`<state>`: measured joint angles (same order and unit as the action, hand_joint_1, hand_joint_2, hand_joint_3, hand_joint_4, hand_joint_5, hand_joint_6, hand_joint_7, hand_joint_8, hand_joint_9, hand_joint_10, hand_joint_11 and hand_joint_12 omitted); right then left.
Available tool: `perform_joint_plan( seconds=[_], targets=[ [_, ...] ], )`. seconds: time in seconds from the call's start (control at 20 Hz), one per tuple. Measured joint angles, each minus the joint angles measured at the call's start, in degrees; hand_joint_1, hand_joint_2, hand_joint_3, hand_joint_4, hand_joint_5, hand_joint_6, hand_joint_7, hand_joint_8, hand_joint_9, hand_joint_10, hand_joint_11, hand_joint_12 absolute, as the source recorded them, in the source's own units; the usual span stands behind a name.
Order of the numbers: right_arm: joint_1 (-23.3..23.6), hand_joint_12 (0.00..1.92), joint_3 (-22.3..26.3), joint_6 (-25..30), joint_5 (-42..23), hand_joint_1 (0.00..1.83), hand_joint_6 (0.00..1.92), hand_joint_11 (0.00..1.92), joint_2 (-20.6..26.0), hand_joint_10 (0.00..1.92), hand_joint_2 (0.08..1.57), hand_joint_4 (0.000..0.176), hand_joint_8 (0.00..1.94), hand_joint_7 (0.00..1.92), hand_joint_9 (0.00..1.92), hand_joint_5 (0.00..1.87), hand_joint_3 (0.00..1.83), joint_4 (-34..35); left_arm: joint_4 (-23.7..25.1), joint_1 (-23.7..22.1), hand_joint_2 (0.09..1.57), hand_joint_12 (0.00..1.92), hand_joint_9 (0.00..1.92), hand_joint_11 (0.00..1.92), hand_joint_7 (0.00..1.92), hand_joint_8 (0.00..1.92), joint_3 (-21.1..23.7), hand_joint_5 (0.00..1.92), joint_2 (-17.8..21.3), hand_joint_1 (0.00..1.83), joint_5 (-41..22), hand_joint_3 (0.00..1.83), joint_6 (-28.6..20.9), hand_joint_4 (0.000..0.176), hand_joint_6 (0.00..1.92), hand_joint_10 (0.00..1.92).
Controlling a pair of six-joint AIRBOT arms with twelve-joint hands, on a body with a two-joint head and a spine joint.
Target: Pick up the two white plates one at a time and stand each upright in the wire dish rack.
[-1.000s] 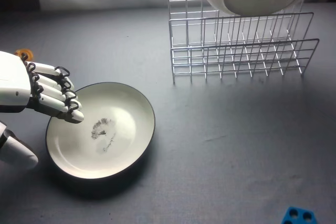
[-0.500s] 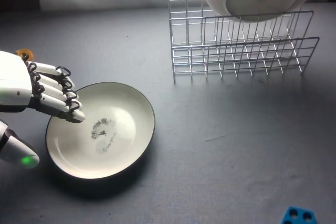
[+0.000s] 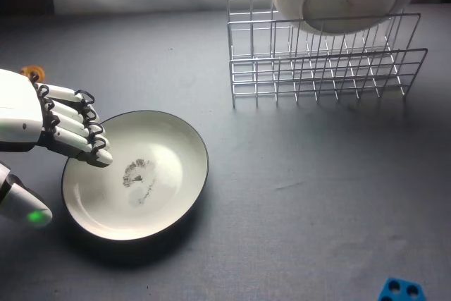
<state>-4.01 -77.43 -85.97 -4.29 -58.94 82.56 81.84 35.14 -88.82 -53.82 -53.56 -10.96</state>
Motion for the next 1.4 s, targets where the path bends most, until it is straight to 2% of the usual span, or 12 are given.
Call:
perform_joint_plan(
  seconds=[0.2,0.55,0.7,0.85,1.0,1.15,1.2,1.25,1.3,1.35,1.4],
  targets=[
    [-0.94,1.21,-1.51,0.11,0.04,1.39,0.92,0.79,-0.85,1.04,1.07,0.000,0.75,1.12,0.99,1.00,0.00,0.44,0.22,0.04,1.10,0.60,0.30,0.00,0.33,0.00,0.00,0.34,0.00,0.00,0.04,0.00,0.00,0.000,0.00,0.00],
    [-3.10,1.23,-1.77,0.22,-0.09,1.38,1.05,0.75,-1.14,1.11,1.10,0.000,0.87,1.05,0.95,0.92,0.00,0.96,0.22,0.13,1.11,0.56,0.29,0.00,0.32,0.00,-0.35,0.33,-0.35,0.00,0.13,0.00,0.00,0.000,0.00,0.00],
    [-3.78,1.25,-1.90,0.20,-0.13,1.38,0.96,0.78,-1.18,1.08,1.08,0.000,0.81,1.08,0.99,0.97,0.00,0.81,0.22,0.24,1.10,0.54,0.28,0.00,0.31,0.00,-0.42,0.33,-0.35,0.00,0.09,0.00,0.00,0.000,0.00,0.00],
    [-4.11,1.27,-1.95,0.22,-0.22,1.38,1.02,0.77,-1.31,1.12,1.09,0.000,0.85,1.05,0.96,0.93,0.00,0.81,0.28,0.28,1.10,0.55,0.29,0.00,0.32,0.00,-0.42,0.33,-0.35,0.00,0.15,0.00,0.00,0.000,0.00,0.00],
    [-4.94,1.27,-2.43,0.39,-0.33,1.38,0.99,0.77,-1.77,1.09,1.09,0.000,0.82,1.07,0.97,0.96,0.00,1.16,0.26,0.33,1.10,0.53,0.28,0.00,0.32,0.00,-0.42,0.31,-0.35,0.00,0.17,0.00,0.00,0.000,0.00,0.00],
    [-5.16,1.30,-3.28,0.72,-0.13,1.38,1.04,0.73,-2.03,1.16,1.10,0.000,0.87,1.05,0.91,0.92,0.00,1.22,0.37,0.46,1.10,0.57,0.30,0.00,0.33,0.00,-0.42,0.33,-0.35,0.00,0.22,0.00,0.00,0.000,0.01,0.00],
    [-5.16,1.28,-3.39,0.85,-0.13,1.24,1.09,0.72,-2.14,0.83,1.13,0.000,0.94,1.02,0.94,0.91,0.00,1.25,0.35,0.46,1.11,0.57,0.30,0.00,0.33,0.00,-0.42,0.33,-0.35,0.00,0.24,0.00,0.00,0.000,0.00,0.00],
    [-5.16,1.31,-3.52,0.85,-0.09,1.21,1.21,0.69,-2.16,0.67,1.16,0.000,1.00,0.99,0.94,0.83,0.00,1.22,0.35,0.46,1.11,0.54,0.28,0.00,0.31,0.00,-0.42,0.31,-0.35,0.00,0.22,0.00,0.00,0.000,0.00,0.00],
    [-5.18,1.34,-3.56,0.83,-0.07,1.19,1.32,0.65,-2.16,0.61,1.19,0.000,1.06,0.96,0.92,0.74,0.00,0.96,0.35,0.46,1.11,0.51,0.27,0.00,0.30,0.00,-0.42,0.30,-0.35,0.00,0.24,0.00,0.00,0.000,0.00,0.00],
    [-5.55,1.34,-3.65,0.81,-0.22,1.11,1.28,0.62,-2.25,0.59,1.20,0.000,0.71,0.89,0.90,0.78,0.00,0.92,0.39,0.46,1.10,0.51,0.27,0.00,0.30,0.00,-0.42,0.30,-0.35,0.00,0.28,0.00,0.00,0.000,0.00,0.00],
    [-5.55,1.36,-3.65,0.79,-0.15,1.09,0.84,0.54,-2.27,0.55,1.11,0.000,0.52,0.86,0.84,0.64,0.00,0.87,0.42,0.46,1.11,0.54,0.28,0.00,0.31,0.00,-0.42,0.31,-0.37,0.00,0.26,0.00,0.00,0.000,0.00,0.00]
  ],
)
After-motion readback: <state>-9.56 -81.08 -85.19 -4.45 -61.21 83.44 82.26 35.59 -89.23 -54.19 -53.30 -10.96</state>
